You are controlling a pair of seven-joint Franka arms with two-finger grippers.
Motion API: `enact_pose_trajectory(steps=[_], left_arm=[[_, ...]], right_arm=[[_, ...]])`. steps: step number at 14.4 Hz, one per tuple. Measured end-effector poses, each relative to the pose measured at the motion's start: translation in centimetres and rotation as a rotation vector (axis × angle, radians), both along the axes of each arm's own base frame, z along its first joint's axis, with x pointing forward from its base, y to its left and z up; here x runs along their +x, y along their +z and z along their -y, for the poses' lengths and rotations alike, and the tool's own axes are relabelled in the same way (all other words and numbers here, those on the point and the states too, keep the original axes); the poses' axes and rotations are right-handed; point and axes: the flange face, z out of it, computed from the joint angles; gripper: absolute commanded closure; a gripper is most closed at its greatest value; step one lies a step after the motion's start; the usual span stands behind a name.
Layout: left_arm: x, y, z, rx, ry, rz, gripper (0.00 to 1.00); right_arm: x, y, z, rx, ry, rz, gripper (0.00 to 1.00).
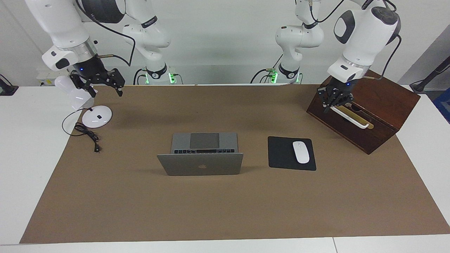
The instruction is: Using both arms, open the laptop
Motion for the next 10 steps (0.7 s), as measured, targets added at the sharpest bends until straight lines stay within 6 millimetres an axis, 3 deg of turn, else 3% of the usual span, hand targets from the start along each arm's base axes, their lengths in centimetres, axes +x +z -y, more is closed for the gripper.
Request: enact_pose_trajectory(steps=[2, 3, 4, 10], left_arm=[[-0.1, 0.1, -3.2, 0.012, -0.018, -0.006, 0.73], [-0.1, 0.1, -4.4, 0.014, -0.016, -0.008, 0.49], [-0.2, 0.1, -5.2, 0.016, -0.008, -0.011, 0.00], [-0.4, 0.1, -8.1, 0.020, 0.035, -0.018, 0.00]], right_arm=[[-0.1, 0.2, -1.2, 0.000, 0.015, 0.003, 0.00], [-0.2, 0.2, -1.4, 0.000, 0.020, 0.004, 0.00], [-0.2, 0.2, -1.6, -0.001, 0.022, 0.005, 0.00], [0.0, 0.4, -1.6, -0.001, 0.022, 0.019, 0.00]])
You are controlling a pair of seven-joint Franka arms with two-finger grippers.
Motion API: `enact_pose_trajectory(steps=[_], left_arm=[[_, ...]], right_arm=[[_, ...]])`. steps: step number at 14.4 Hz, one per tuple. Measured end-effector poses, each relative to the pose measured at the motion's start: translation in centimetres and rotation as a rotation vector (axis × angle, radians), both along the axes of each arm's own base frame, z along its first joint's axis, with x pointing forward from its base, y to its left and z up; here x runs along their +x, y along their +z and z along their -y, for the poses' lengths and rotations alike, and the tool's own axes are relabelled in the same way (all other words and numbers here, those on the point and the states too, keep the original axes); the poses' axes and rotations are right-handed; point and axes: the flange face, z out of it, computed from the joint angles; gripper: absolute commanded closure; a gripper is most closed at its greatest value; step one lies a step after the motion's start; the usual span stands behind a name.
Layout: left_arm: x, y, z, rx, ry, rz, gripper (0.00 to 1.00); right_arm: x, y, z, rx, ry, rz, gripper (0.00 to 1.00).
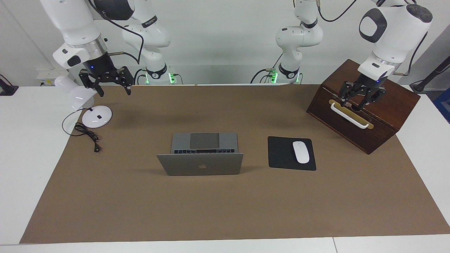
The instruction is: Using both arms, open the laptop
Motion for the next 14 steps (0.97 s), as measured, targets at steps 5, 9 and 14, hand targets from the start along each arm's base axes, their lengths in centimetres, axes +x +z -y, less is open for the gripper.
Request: enact_pose_trajectory(steps=[5, 9, 14], left_arm=[[-0.2, 0.3, -0.6, 0.001, 0.011, 0.006, 0.00], [-0.2, 0.9, -0.7, 0.005, 0.025, 0.028, 0.00], [0.6, 3.2, 0.2, 0.061, 0.138, 0.089, 0.00]], right_arm=[[0.0, 0.0, 0.2, 0.000, -0.004, 0.001, 0.00], [0.0, 0.0, 1.5, 0.000, -0.026, 0.001, 0.00], [-0.1, 0.0, 3.8, 0.000, -0.055, 0.002, 0.00]])
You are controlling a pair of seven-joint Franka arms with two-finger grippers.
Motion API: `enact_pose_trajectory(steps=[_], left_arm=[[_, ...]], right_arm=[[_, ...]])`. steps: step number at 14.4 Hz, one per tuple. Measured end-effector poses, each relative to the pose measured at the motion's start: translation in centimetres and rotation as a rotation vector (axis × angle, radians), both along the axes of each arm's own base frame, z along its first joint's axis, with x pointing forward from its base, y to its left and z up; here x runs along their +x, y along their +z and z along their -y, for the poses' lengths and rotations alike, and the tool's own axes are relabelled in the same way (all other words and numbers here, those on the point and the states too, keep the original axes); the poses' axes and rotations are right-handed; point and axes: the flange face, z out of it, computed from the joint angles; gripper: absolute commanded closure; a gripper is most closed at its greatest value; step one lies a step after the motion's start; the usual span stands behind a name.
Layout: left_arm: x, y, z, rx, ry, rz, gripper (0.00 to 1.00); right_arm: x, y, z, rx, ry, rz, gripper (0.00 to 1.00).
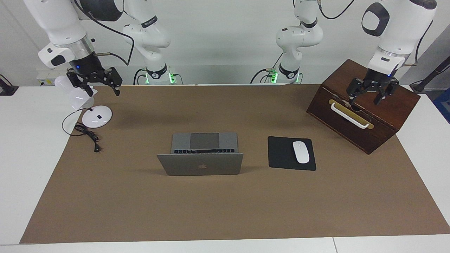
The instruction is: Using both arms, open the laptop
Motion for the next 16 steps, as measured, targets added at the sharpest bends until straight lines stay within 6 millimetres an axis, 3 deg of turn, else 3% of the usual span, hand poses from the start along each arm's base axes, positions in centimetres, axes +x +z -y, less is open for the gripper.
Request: enact_pose_trajectory(steps=[5, 10, 13, 16], left_arm=[[2.0, 1.6, 0.6, -0.008, 0.011, -0.045, 0.00], [4.4, -0.8, 2.4, -0.021, 0.068, -0.089, 0.00], [3.7, -1.6, 2.7, -0.020, 0.072, -0.168, 0.00], [3.1, -0.7, 3.1, -0.018, 0.066, -0.206, 0.00]], right_arm=[[0.0, 0.0, -0.1, 0.000, 0.002, 0.000, 0.00], [0.0, 0.0, -0.1, 0.000, 0.002, 0.000, 0.00], [0.0, 0.0, -0.1, 0.000, 0.002, 0.000, 0.00], [0.0, 0.0, -0.1, 0.000, 0.001, 0.000, 0.00]])
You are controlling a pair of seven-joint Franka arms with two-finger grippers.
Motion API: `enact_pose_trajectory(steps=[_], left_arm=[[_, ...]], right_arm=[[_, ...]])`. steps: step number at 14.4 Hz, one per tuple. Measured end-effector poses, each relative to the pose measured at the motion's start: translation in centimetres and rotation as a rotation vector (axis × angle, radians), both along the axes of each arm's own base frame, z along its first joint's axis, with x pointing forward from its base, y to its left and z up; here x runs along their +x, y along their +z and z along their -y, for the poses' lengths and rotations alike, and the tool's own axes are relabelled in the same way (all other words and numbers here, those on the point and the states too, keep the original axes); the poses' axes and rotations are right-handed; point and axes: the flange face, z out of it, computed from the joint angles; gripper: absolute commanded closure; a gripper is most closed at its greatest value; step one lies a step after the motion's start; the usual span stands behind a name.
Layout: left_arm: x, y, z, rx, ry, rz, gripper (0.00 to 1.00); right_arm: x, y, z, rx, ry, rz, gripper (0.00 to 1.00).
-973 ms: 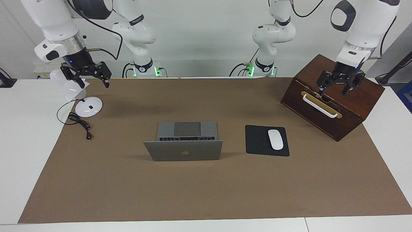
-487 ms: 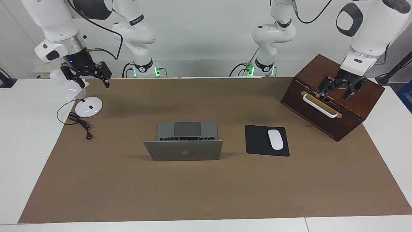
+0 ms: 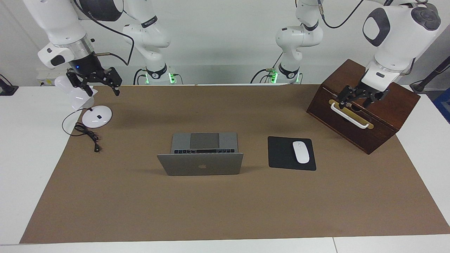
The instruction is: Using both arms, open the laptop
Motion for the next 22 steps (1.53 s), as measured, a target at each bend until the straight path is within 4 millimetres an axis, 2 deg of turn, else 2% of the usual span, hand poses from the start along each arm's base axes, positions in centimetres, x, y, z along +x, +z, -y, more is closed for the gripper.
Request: enact_pose_trajectory(steps=[4, 22], left_arm=[[0.1, 1.7, 0.1, 0.000, -0.002, 0.032, 0.00], [0.2, 2.0, 0.4, 0.000, -0.007, 0.046, 0.00]], right_arm=[[0.0, 0.0, 0.0, 0.000, 0.000, 0.000, 0.00], [0.0, 0.0, 0.1, 0.000, -0.003, -0.001, 0.00]])
